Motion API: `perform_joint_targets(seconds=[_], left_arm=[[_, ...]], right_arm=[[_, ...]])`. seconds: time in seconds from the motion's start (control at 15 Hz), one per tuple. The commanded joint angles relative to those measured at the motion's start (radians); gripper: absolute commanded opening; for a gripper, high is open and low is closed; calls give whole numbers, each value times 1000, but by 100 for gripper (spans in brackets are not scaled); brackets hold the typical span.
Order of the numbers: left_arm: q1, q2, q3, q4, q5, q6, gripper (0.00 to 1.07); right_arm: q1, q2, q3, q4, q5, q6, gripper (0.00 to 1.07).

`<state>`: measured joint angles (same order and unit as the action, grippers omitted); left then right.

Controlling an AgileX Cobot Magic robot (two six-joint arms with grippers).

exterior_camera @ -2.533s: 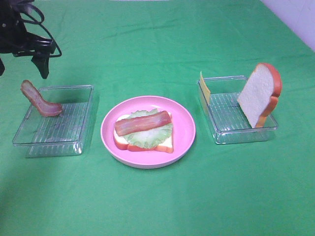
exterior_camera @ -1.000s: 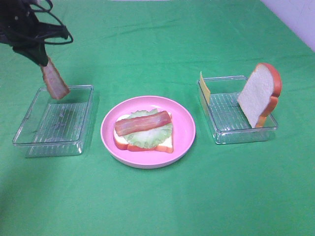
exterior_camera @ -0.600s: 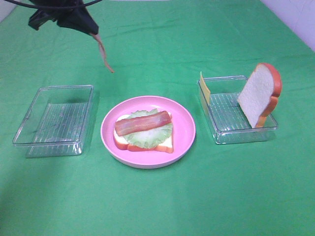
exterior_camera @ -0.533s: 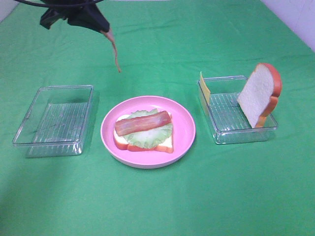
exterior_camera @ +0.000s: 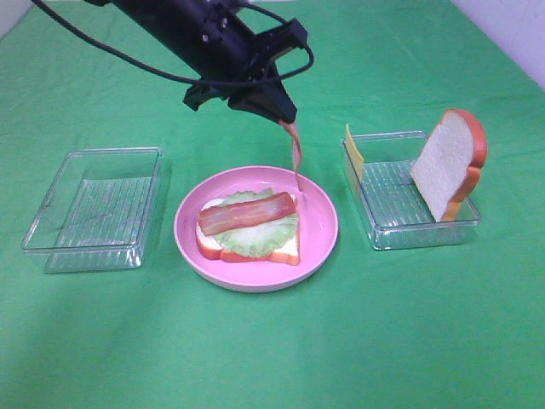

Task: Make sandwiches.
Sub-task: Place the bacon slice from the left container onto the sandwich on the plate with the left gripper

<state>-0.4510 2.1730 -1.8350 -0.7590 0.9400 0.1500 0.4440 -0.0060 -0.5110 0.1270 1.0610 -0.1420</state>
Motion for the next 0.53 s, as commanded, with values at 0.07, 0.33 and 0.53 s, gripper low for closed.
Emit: perform_joint_targets(seconds=[0.07,0.33,0.53], left_arm=[[-17,40,4,30,34,-2,0],[-17,56,4,210,97,-63,0],[-17,56,4,414,159,-205,0]], right_arm=[[-1,-13,5,-4,4,-7,69],[-1,-13,5,-4,4,-7,69],[-1,-13,5,-4,4,-7,69]])
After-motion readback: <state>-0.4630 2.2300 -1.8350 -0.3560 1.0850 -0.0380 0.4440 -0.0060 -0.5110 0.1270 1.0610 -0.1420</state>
